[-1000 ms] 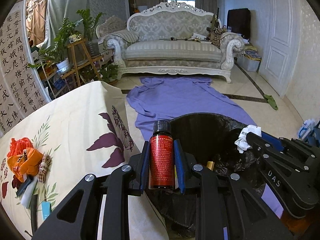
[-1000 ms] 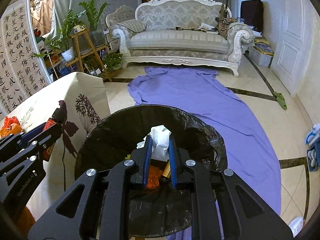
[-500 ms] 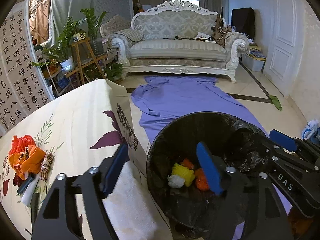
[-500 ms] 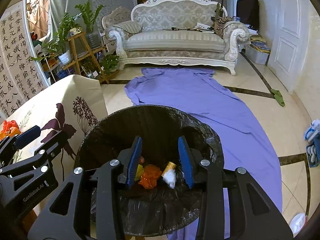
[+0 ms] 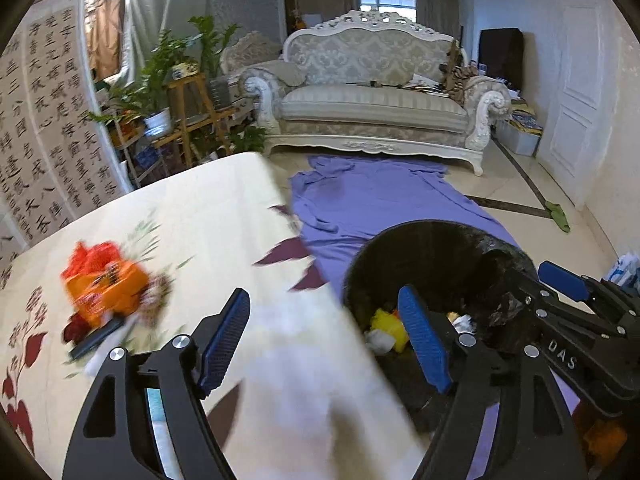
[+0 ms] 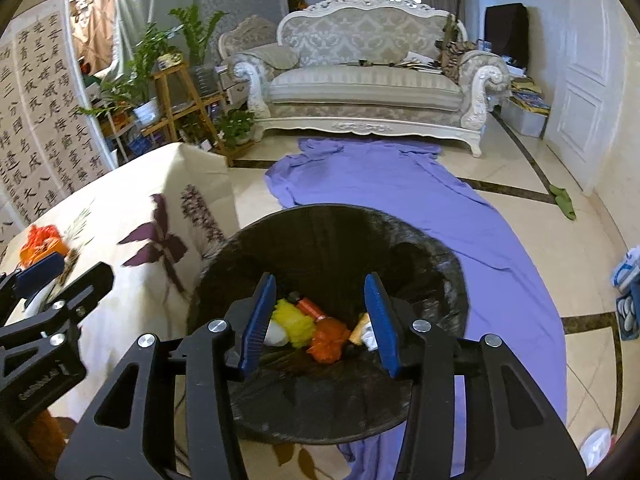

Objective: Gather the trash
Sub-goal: 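Return to the bed and grasp the blue-white toothpaste tube with the right gripper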

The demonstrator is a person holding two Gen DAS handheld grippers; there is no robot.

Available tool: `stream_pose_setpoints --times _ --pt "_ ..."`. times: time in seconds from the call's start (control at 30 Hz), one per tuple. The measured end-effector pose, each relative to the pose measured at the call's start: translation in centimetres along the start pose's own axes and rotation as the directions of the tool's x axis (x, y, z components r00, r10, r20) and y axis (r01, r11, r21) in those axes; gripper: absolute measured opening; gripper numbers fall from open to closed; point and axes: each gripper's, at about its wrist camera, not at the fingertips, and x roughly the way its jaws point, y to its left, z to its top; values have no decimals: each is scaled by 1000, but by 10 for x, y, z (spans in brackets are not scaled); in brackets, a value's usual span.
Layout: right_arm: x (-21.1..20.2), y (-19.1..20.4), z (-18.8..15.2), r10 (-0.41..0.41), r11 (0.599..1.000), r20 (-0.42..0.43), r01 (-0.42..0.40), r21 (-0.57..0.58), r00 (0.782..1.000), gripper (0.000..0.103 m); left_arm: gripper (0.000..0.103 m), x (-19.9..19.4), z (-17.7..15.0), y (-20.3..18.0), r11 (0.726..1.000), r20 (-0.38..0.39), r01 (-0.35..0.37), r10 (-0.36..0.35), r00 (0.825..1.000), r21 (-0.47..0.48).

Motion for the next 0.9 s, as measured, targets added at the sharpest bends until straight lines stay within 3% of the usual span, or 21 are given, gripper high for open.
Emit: stream_pose_setpoints --times 0.47,0.9 --pt "-14 98 -15 135 982 -29 -137 -131 990 51 75 -44 -45 110 973 -34 -184 181 983 -141" --pt "-24 211 -41 273 898 -110 -294 -326 956 51 75 -61 -93 189 917 -108 -311 292 950 -249"
